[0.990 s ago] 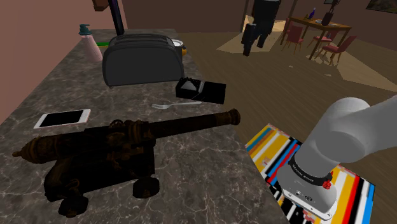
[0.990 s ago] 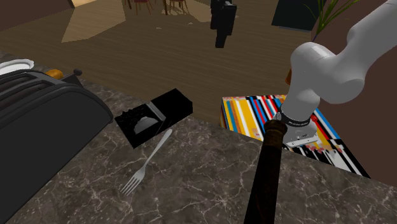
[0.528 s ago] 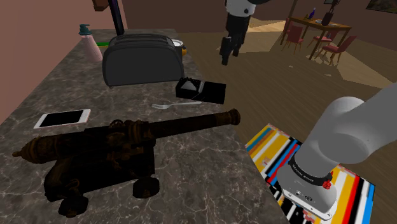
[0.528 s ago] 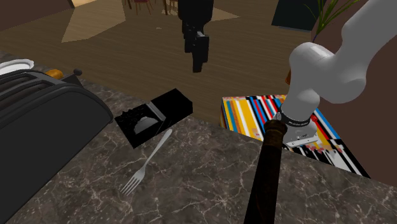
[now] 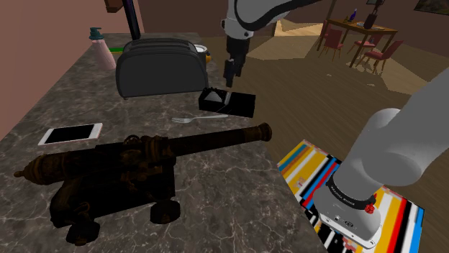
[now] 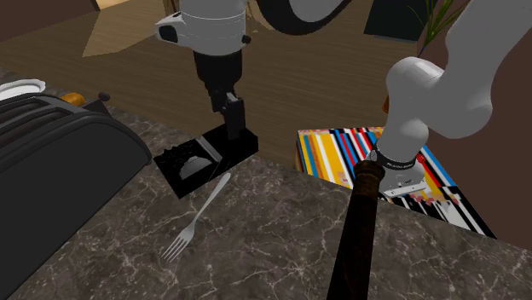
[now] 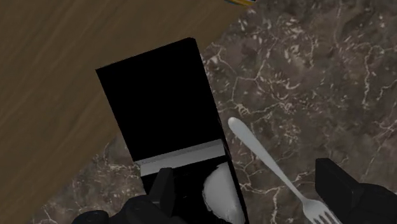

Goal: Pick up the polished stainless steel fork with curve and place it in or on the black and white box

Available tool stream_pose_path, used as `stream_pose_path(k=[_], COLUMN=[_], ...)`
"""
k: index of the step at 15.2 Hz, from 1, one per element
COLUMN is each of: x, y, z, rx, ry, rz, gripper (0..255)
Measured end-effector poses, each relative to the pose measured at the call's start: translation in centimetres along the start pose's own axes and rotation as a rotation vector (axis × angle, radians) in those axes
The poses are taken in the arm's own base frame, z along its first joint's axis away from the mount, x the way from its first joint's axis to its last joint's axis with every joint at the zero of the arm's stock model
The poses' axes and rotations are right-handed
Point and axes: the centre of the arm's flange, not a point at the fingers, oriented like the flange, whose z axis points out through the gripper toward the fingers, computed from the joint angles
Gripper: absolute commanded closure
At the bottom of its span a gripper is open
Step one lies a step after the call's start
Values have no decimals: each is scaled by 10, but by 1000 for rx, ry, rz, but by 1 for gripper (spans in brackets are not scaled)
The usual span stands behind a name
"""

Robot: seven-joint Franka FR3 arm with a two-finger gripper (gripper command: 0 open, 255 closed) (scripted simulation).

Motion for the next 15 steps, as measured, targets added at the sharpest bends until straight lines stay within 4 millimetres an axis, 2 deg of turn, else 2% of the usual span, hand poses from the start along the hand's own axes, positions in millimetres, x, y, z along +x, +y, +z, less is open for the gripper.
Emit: stream_pose_path(k=[6,10,15], x=[53,90,126], y=[-25,-49,-86], z=[45,73,110], rx=[30,51,76], ry=[1,3,3], rz=[-154,-256,-385], gripper=[0,0,0])
